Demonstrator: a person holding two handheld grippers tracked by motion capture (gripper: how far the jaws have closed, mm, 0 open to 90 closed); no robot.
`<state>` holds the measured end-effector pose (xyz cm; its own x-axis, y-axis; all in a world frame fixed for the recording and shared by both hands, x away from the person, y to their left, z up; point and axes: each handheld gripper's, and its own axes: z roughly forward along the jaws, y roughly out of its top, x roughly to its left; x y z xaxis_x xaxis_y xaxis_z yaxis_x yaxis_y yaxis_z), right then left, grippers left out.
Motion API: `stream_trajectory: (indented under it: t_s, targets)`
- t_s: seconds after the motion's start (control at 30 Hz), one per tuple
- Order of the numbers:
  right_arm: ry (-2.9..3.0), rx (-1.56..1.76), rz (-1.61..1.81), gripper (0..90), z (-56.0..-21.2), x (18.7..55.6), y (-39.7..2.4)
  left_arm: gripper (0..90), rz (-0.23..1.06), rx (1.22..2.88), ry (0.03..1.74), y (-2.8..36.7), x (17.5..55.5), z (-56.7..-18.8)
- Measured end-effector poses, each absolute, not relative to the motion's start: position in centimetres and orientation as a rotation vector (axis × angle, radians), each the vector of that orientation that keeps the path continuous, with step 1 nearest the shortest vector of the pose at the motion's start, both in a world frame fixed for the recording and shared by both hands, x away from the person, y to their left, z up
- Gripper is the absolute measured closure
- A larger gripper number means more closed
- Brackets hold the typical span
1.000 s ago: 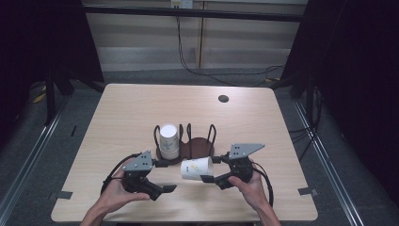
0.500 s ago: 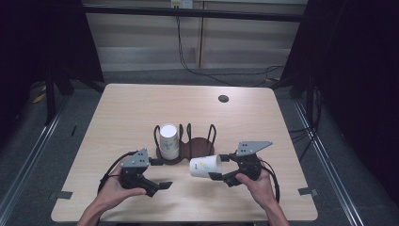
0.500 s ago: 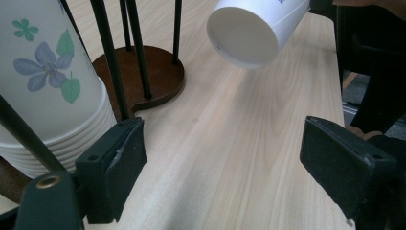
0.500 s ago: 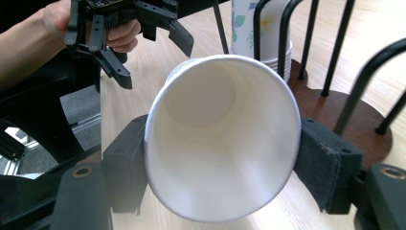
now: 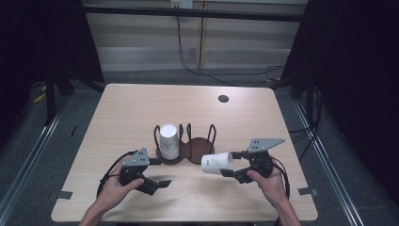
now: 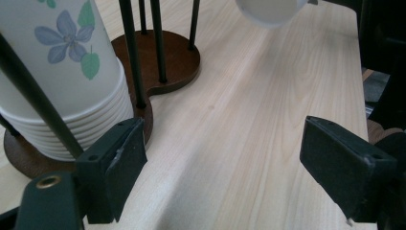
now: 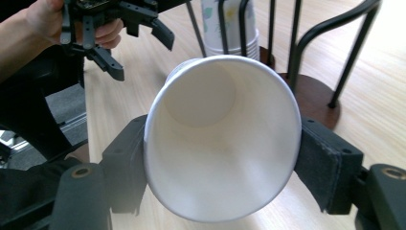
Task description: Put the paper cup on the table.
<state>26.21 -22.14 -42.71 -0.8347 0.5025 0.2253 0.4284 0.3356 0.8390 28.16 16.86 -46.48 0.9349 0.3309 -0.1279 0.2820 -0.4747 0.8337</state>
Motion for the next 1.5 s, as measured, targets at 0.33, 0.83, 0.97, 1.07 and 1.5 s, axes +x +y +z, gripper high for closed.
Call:
stream_trajectory:
  t_s: [0.33, 0.83, 0.97, 1.07, 1.5]
  targets:
    - [2.484, 0.907, 1.489, 27.1, -41.9, 26.5, -23.3, 15.9, 0.090, 2.091, 0.439, 17.5, 28.0, -46.3]
    - [2.491, 0.985, 1.357, 27.4, -40.6, 28.1, -24.9, 16.0, 0.112, 2.106, 0.444, 18.5, 27.5, -46.8]
    - [2.501, 0.991, 1.311, 27.4, -40.0, 28.7, -25.1, 16.1, 0.109, 2.114, 0.429, 18.7, 27.3, -46.9]
    - [2.512, 1.010, 1.262, 27.5, -39.3, 29.1, -25.4, 16.1, 0.110, 2.094, 0.442, 19.0, 27.4, -46.8]
    - [2.554, 1.080, 1.088, 27.4, -37.9, 31.0, -26.3, 16.0, 0.141, 2.078, 0.460, 19.5, 27.6, -47.0]
